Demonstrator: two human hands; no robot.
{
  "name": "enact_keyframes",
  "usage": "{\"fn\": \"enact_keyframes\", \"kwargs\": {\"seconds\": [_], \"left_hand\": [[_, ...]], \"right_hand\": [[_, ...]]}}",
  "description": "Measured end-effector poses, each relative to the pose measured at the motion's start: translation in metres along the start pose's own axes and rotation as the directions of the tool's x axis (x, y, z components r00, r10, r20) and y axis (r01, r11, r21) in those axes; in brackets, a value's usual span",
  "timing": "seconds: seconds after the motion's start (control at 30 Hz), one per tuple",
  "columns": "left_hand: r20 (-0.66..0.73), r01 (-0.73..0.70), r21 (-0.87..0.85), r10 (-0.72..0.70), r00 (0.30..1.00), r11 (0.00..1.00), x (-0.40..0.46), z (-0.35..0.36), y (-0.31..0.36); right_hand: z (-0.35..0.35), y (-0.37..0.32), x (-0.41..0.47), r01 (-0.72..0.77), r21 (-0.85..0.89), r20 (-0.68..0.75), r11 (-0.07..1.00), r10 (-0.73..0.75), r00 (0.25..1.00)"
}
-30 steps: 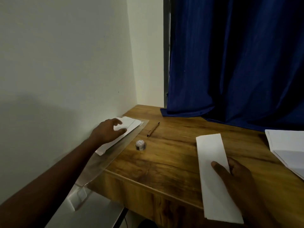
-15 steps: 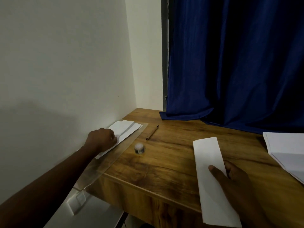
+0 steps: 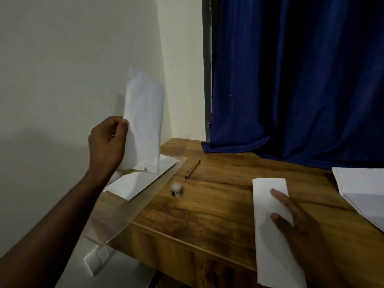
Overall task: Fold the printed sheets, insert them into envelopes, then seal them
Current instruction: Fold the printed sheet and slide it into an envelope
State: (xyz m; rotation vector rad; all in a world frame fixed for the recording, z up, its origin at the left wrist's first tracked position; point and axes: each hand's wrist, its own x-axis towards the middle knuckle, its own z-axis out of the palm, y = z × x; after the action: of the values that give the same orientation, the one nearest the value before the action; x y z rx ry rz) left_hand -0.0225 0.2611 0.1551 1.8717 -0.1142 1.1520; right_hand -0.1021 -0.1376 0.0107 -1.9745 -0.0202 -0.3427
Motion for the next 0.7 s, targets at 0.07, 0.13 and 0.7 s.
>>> {"fn": "enact_keyframes", "kwargs": {"seconds": [0.07,0.13,0.7], "left_hand": [[0.016,0.104,-0.27,-0.103,0.995,0.957,-0.018,0.013,0.023],[0.14,0.286,-0.459,-0.25,0.958,0.841,-0.043,0.033,0.04],[0.995,0.544,0.072,-0.024,-0.095,0.836,-0.191,0.142,0.099]], "right_hand": [[0.002,-0.002,-0.006,-0.019,0.077,0.05,0.997,0.015,0.999],[0.002,-0.009,-0.011,-0.083,0.142,0.071,0.986,0.074,0.995],[-0.09,0.0,-0.029,-0.319,0.294,0.013,0.901,0.33,0.944]]}}
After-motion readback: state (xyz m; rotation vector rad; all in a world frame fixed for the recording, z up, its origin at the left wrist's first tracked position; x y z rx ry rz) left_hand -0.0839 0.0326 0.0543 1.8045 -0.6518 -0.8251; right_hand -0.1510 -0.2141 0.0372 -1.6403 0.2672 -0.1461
